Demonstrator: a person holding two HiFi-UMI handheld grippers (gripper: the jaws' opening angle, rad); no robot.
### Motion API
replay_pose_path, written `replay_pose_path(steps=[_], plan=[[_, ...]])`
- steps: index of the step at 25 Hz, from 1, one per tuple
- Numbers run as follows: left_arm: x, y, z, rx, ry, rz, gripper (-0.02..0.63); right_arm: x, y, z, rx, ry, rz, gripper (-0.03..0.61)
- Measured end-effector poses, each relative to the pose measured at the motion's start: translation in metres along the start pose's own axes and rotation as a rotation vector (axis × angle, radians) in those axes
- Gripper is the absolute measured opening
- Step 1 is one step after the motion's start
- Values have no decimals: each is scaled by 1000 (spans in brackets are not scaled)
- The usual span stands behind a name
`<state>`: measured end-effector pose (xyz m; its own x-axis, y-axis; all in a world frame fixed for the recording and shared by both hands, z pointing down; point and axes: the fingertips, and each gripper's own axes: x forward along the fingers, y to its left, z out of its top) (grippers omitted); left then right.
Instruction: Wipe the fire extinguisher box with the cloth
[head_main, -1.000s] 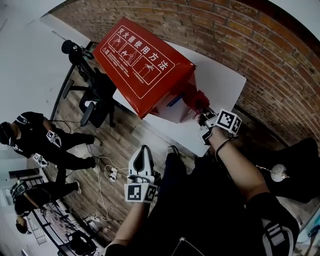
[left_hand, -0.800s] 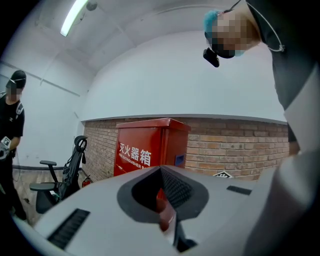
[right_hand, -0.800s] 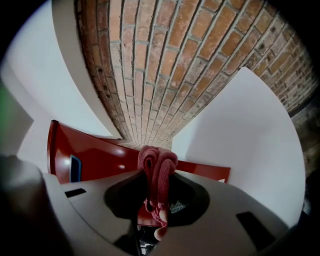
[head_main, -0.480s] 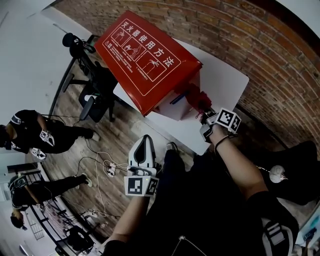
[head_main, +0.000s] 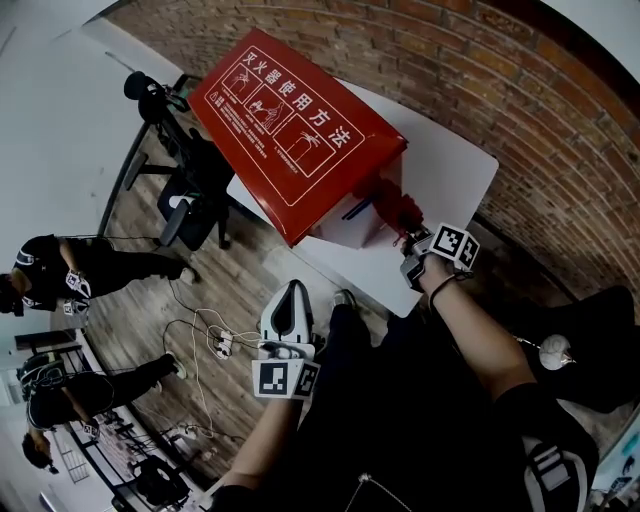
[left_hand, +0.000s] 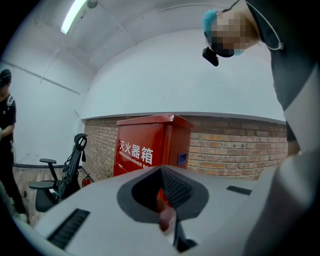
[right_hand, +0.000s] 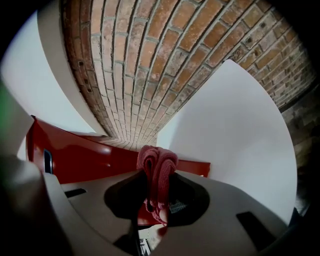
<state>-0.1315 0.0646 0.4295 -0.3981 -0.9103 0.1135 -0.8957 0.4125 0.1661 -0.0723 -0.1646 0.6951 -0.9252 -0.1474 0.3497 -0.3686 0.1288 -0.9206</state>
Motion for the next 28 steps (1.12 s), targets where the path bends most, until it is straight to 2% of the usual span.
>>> replay_pose_path(steps=[13, 21, 28], plan=[[1, 7, -5, 1, 11, 14, 30, 20, -50, -10, 74, 29, -119, 103], [-3, 16, -11, 20, 39, 37, 31, 34, -88, -14, 83, 53, -226, 103], [-4, 22, -12, 1, 49, 58, 31, 42, -109, -17, 90, 55, -284, 103]])
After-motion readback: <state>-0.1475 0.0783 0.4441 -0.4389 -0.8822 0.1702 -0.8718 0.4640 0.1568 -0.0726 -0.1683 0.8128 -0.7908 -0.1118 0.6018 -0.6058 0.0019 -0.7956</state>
